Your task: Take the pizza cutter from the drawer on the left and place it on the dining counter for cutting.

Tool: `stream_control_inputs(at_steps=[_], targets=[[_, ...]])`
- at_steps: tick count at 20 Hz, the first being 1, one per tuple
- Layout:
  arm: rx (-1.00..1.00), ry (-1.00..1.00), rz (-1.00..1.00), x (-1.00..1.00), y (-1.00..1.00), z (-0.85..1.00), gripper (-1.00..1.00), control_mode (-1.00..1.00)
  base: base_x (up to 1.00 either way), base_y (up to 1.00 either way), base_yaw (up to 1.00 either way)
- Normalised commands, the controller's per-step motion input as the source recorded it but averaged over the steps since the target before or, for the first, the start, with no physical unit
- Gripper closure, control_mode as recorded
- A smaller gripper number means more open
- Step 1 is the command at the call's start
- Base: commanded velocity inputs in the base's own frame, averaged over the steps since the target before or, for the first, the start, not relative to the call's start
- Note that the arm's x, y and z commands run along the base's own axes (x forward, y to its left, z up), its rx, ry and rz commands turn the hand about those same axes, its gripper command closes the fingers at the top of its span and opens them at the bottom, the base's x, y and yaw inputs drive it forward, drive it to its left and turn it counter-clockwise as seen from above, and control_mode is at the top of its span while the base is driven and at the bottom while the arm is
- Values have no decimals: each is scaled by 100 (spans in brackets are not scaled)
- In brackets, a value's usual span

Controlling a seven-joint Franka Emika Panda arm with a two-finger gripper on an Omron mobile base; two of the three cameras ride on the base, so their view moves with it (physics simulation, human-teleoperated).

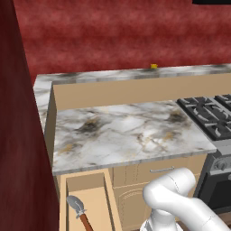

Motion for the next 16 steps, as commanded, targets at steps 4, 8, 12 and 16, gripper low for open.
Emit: stream_control_inputs(at_steps=[4,8,12,16], targets=[[20,0,-10,61,0,98,-100,-100,0,0,0],[13,7,-9,92,0,85,-100,-100,0,0,0],[16,19,-3,100,-1,70,-100,-100,0,0,0],[19,30,0,100,-18,52,-100,-100,0,0,0]])
